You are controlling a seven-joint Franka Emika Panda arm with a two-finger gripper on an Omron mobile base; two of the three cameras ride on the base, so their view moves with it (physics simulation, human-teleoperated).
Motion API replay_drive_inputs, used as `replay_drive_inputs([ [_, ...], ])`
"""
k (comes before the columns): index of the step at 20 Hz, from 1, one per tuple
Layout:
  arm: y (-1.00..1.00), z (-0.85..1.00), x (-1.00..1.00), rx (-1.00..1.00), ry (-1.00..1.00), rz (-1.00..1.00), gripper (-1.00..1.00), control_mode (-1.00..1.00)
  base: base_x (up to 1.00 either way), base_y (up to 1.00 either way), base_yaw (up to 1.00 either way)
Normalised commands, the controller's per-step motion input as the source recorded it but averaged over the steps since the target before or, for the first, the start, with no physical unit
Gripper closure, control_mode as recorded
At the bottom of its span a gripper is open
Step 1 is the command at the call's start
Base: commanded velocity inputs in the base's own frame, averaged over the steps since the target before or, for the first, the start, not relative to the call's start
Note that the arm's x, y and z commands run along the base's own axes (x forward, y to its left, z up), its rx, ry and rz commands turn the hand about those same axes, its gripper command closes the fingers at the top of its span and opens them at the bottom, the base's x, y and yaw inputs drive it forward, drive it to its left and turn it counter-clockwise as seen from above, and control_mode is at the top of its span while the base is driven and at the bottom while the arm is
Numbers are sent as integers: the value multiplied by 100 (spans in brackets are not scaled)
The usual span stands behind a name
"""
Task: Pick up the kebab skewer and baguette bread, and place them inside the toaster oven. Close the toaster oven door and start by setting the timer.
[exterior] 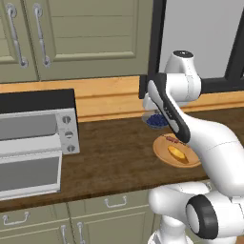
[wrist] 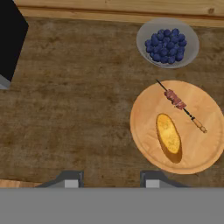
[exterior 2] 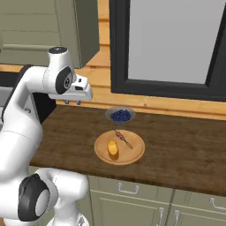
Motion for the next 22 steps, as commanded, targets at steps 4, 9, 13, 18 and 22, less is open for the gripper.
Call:
replay_drive_inputs([
  [4, 0, 0, 0, 0, 0, 0, -100, 100, 0, 0, 0],
  [9, 0, 0, 0, 0, 0, 0, -100, 100, -19, 12, -1],
  [13, 0, 0, 0, 0, 0, 0, -100, 100, -21, 59, -17],
  [18, 0, 0, 0, 0, 0, 0, -100, 100, 2, 59, -25],
  [22, 0, 0, 0, 0, 0, 0, -100, 100, 19, 20, -6],
])
